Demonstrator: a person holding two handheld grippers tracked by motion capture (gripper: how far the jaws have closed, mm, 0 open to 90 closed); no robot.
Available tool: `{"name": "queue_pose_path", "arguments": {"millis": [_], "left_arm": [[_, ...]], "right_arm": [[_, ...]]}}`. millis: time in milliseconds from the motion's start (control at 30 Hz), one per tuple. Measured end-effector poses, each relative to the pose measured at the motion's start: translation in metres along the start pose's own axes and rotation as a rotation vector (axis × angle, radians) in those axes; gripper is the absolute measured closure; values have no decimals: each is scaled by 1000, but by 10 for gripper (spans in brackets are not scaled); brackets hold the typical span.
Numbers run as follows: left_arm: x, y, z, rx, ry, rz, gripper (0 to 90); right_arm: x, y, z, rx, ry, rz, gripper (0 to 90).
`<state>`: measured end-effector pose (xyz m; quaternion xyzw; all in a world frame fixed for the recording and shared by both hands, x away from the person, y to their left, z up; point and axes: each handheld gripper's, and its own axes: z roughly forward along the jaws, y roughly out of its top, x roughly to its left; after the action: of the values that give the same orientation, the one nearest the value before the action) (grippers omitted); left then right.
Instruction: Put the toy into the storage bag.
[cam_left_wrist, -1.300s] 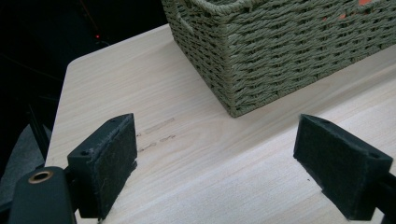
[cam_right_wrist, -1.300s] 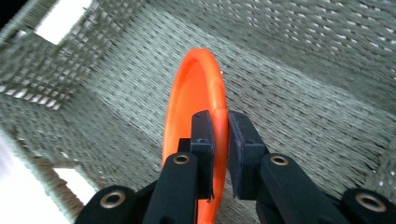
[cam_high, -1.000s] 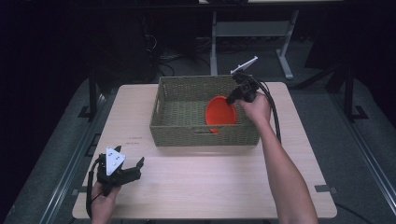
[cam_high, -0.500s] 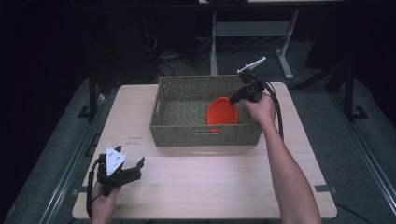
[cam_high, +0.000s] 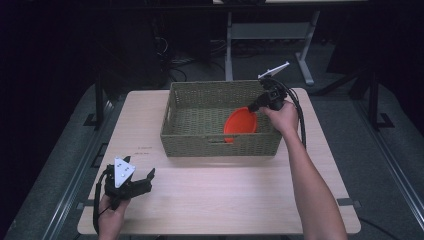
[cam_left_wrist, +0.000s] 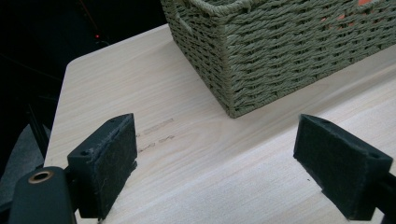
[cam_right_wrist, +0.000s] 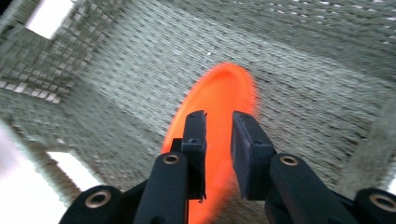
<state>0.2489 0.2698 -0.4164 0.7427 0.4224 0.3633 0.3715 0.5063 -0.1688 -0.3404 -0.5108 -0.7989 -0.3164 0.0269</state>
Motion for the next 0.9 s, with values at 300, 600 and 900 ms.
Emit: {"name": "queue_pose_path", "arguments": {"millis": [300,600,900], "left_arm": [[-1,0,1,2,-1,-4,129],[0,-1,1,5,-3,-1,129],[-1,0,1,1,-1,-7,129]], "right_arm": [[-1,-3,3,7,23,-7,711],[-6,-13,-5,-19,84,0,617],[0,-23,-16,-45,137,0,515]]}}
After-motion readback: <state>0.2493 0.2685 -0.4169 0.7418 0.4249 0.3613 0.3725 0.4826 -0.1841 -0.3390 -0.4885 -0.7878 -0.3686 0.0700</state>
